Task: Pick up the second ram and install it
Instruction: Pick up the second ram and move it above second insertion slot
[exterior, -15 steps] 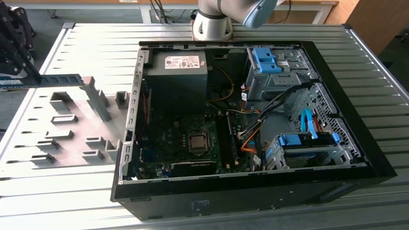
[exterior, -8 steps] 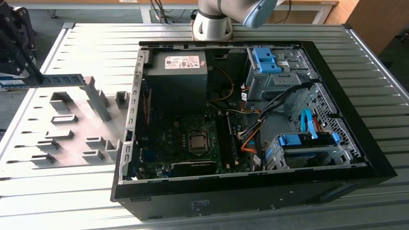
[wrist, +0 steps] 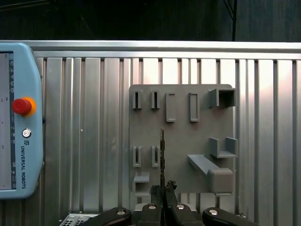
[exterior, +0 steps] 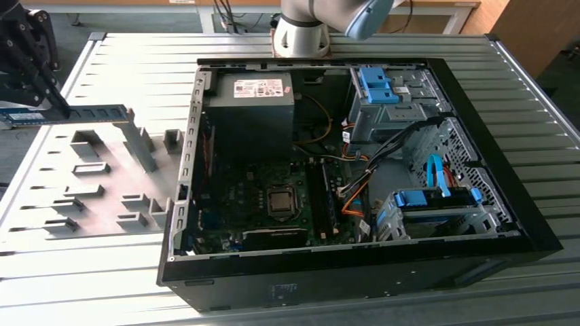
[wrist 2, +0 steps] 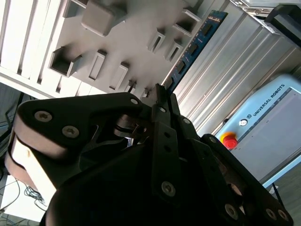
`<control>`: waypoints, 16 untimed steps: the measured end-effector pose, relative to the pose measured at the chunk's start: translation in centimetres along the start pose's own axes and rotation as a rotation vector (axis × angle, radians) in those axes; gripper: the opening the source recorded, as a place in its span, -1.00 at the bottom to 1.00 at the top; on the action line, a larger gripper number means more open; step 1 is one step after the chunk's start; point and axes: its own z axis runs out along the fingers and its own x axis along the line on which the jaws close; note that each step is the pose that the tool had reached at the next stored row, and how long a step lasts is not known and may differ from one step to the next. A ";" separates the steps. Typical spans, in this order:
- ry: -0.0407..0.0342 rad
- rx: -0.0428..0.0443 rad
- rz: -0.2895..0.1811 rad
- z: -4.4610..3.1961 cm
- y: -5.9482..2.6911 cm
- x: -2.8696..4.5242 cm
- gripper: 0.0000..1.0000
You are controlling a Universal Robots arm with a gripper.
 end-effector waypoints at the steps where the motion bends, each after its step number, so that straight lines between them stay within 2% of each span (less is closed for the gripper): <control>1: 0.0000 0.0000 0.000 0.00 -0.12 0.00 -0.73; 16: 0.0000 -0.0001 0.000 -0.02 -1.89 -0.01 -0.73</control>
